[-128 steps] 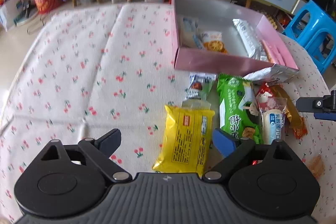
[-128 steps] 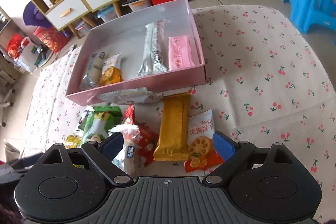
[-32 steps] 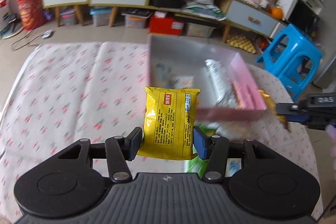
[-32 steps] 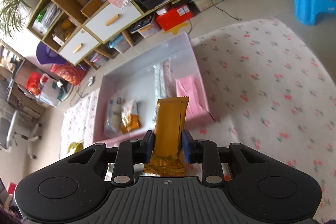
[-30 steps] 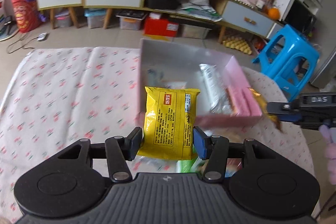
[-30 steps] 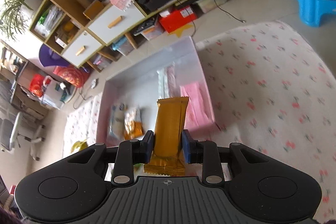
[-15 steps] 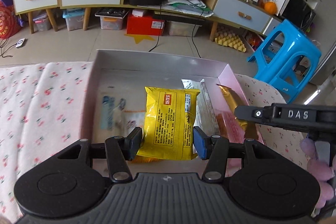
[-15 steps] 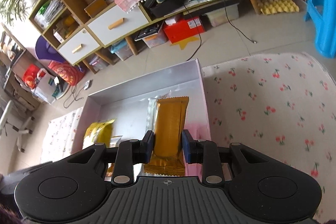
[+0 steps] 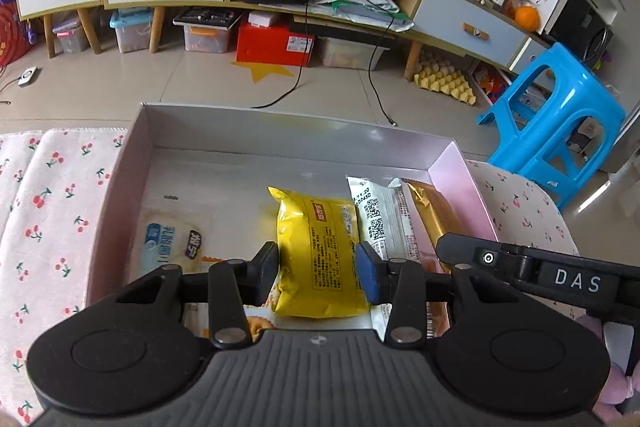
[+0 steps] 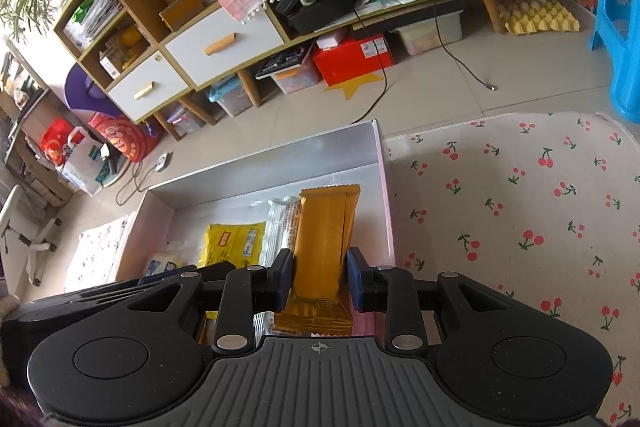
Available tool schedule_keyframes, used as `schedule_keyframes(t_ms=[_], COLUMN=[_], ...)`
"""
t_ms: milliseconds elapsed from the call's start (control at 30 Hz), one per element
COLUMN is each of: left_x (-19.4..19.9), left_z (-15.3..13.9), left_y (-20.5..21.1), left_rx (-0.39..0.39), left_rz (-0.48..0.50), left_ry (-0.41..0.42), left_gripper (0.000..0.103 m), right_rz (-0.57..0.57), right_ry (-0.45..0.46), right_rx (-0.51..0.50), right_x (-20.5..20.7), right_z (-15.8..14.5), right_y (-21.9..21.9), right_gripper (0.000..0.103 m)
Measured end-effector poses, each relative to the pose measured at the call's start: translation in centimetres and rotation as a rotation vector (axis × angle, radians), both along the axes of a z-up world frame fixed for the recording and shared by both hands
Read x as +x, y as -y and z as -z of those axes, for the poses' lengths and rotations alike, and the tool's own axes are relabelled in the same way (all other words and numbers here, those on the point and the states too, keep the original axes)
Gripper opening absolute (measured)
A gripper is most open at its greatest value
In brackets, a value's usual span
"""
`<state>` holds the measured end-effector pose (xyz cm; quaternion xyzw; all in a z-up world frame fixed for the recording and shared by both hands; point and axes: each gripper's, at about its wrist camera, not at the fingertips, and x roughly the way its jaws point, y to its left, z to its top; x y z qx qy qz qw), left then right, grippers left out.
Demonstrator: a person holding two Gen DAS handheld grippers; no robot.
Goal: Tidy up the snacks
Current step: 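Lower both snacks into the box and open both tools, then lift both tools out of the box back over the snack pile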
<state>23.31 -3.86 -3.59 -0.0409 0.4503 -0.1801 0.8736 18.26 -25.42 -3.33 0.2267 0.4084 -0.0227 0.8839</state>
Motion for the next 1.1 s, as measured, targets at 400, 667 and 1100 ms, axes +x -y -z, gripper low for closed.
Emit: schedule_keyframes(t_ms=[400, 667, 1100], left_x=[-0.7, -2.4, -6.9], left_z=[-0.9, -2.9, -5.4], left_y=[0.2, 0.1, -0.4], left_rx=[0.031, 0.066, 0.108], left_rz=[0.003, 0.016, 0.038], left_ry=[0.022, 0.051, 0.078], left_gripper=[0.054, 0.07, 0.087], right_rz=[0.025, 0.035, 0.02], right_ry=[0.033, 0.027, 0.009], right_rx=[0.048, 0.044, -0.011], right_x=[-0.6, -2.1, -6.7], right_z=[-1.2, -3.5, -6.7], right_y=[0.5, -0.1, -2.4], right_gripper=[0.039, 0.055, 0.071])
